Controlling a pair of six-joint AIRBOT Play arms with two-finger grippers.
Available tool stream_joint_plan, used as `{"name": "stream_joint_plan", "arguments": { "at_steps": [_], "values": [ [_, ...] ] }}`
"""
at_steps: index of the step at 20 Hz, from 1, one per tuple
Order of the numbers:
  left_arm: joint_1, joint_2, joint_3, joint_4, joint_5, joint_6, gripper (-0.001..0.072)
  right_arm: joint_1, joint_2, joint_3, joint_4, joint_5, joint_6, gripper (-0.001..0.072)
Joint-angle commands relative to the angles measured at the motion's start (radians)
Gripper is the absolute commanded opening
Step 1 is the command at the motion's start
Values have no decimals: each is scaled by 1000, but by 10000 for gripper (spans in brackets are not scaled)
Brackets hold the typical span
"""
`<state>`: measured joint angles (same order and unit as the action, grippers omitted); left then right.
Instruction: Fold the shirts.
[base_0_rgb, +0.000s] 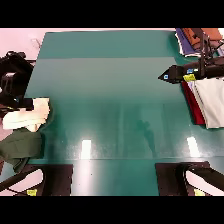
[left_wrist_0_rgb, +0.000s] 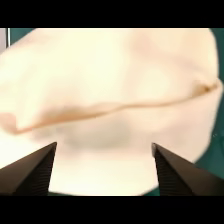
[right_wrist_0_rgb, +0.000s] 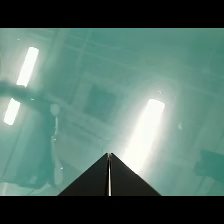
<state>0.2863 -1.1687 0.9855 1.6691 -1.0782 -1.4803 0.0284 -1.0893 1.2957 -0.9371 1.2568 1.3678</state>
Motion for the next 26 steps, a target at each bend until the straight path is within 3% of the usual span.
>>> {"name": "stream_joint_plan", "arguments": {
  "at_steps": [1,2,3,4,9,15,20,25,26],
  "values": [
    [13,-40,-56,27,100,-13,518,1,0,1,3,0,1,20],
    [13,-42,-51,22,93,-16,368,1,0,2,4,-2,1,20],
    [13,-37,-38,22,81,-16,148,1,0,4,3,-2,1,20],
    [13,-29,-10,22,62,-15,22,1,0,16,3,-1,1,20],
    [-48,117,314,-27,19,-11,21,1,0,212,3,3,1,20],
    [-425,213,775,-88,-93,40,20,0,0,465,-6,0,1,20],
    [-770,180,816,-96,-63,38,20,0,0,582,-8,0,1,20],
    [-1014,-80,816,-182,-87,51,26,0,0,589,-6,21,1,20],
    [-1042,-146,816,-236,-82,60,193,0,-1,589,-6,31,1,20]
  ]
}}
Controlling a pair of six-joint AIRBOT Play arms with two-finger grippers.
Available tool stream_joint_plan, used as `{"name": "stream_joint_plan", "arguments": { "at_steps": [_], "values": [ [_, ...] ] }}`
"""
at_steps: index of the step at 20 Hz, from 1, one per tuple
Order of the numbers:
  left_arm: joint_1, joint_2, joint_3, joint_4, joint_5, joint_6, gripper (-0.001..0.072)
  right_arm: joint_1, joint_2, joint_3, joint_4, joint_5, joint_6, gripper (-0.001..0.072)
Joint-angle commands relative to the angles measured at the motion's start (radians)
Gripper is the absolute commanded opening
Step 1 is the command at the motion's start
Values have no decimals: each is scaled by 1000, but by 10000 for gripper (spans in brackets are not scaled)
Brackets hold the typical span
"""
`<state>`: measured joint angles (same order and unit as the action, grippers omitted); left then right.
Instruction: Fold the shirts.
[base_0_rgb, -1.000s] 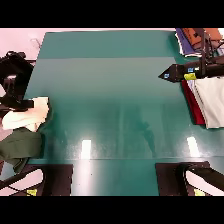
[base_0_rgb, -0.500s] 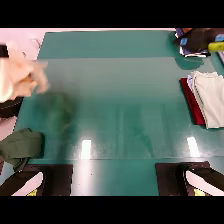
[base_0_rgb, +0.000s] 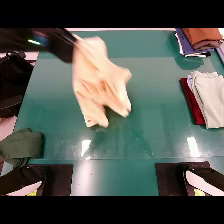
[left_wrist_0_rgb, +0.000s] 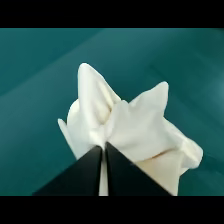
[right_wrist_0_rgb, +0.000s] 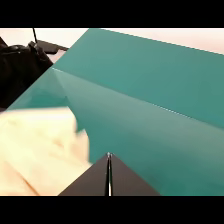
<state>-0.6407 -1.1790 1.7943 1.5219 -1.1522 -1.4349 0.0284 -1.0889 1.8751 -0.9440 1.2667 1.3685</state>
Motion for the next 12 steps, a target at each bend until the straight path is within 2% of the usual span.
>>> {"name": "stream_joint_plan", "arguments": {
  "at_steps": [1,2,4,6,9,12],
  "values": [
    [-128,-192,7,-148,5,14,523,0,0,10,0,28,0,20],
    [-129,-243,7,-222,22,14,606,0,0,10,0,33,0,20],
    [-112,-291,7,-240,36,12,605,0,0,10,0,46,0,20],
    [-27,-285,11,-238,16,-12,605,0,0,10,0,50,0,19],
    [195,-272,5,-245,-124,-68,605,0,0,10,0,54,0,20],
    [377,-272,-126,-290,-243,-77,605,0,-1,10,0,53,0,20]
  ]
}}
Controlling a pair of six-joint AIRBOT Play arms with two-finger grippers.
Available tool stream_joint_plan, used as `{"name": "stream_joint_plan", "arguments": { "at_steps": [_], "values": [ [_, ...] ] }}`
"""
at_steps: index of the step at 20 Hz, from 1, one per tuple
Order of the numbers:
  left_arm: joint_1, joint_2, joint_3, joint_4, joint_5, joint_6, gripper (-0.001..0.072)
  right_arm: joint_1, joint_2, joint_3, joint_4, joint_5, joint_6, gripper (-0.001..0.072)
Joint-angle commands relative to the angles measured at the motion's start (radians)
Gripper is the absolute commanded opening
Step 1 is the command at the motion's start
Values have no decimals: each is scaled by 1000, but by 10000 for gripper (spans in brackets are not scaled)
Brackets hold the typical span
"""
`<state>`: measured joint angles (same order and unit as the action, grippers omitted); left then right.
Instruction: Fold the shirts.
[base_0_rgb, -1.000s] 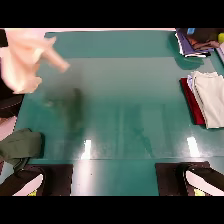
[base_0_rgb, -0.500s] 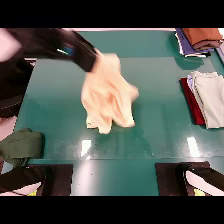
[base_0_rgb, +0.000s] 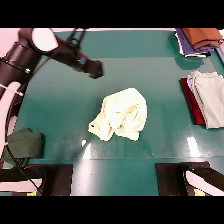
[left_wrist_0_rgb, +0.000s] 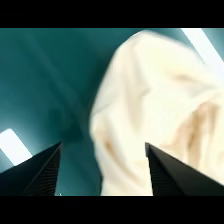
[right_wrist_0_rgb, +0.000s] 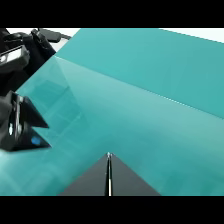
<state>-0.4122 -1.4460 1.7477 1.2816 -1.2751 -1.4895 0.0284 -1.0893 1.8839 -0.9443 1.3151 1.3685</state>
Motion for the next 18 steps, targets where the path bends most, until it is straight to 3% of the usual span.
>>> {"name": "stream_joint_plan", "arguments": {
  "at_steps": [1,4,8,14,15,17,18],
  "values": [
    [180,-5,-145,-84,-124,-21,606,0,0,1,0,4,0,20],
    [193,-4,-381,-186,-61,16,607,0,0,1,0,4,0,20],
    [137,-5,-629,-311,132,59,607,0,0,1,0,4,0,20],
    [-13,-11,-724,-315,285,59,605,0,0,1,0,5,0,20],
    [-19,-11,-724,-314,293,58,524,0,0,1,0,6,0,20],
    [-7,-10,-723,-301,296,58,49,-10,0,-9,1,19,0,20],
    [14,-5,-720,-292,296,48,23,-27,3,-32,1,40,0,20]
  ]
}}
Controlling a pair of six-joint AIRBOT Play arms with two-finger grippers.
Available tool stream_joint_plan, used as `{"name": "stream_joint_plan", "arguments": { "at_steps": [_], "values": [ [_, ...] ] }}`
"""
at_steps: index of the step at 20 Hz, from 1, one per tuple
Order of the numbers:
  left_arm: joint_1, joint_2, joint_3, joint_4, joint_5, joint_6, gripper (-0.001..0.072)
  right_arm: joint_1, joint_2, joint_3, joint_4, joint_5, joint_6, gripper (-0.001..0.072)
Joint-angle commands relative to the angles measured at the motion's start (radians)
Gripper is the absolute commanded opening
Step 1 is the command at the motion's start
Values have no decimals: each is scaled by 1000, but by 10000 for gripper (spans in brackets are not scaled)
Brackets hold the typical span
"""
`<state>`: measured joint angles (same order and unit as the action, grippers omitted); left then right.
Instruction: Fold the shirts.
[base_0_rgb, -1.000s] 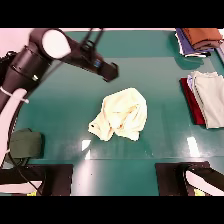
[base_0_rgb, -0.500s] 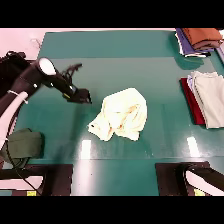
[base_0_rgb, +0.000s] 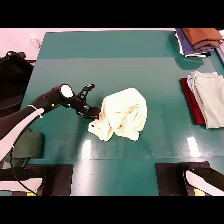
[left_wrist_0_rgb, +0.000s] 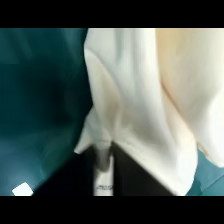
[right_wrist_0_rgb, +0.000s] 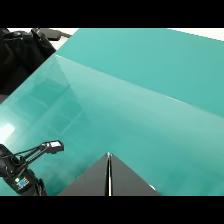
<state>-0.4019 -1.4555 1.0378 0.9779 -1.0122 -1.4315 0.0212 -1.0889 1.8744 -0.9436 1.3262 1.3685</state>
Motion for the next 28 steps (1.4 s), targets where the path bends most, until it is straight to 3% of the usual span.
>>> {"name": "stream_joint_plan", "arguments": {
  "at_steps": [1,6,7,8,9,12,14,17,20,22,24,26,27,28],
  "values": [
    [37,7,1,10,28,-30,23,-39,7,-59,0,66,7,20],
    [196,84,85,25,25,-26,22,-175,95,-520,-2,105,14,24],
    [210,97,99,35,26,-26,23,-193,107,-639,0,77,14,119],
    [216,103,108,45,24,-26,23,-202,114,-756,4,40,14,359],
    [216,104,112,50,24,-26,23,-200,110,-877,20,1,14,478],
    [213,103,112,48,25,-27,23,-133,33,-1130,129,-159,-14,478],
    [213,103,112,54,22,-27,23,-66,-54,-1187,234,-281,-55,478],
    [213,103,112,57,2,-26,23,9,-185,-1154,365,-401,-114,477],
    [213,103,112,73,-1,-27,23,61,-307,-1040,384,-418,-117,478],
    [213,103,112,79,2,-26,23,87,-382,-958,402,-417,-117,476],
    [213,103,112,84,2,-27,23,112,-445,-882,399,-414,-117,401],
    [213,103,112,85,0,-26,23,132,-483,-826,391,-406,-123,182],
    [213,103,113,89,3,-27,22,138,-486,-805,391,-404,-141,21],
    [213,106,122,99,2,-27,22,138,-478,-785,390,-403,-145,19]
  ]
}}
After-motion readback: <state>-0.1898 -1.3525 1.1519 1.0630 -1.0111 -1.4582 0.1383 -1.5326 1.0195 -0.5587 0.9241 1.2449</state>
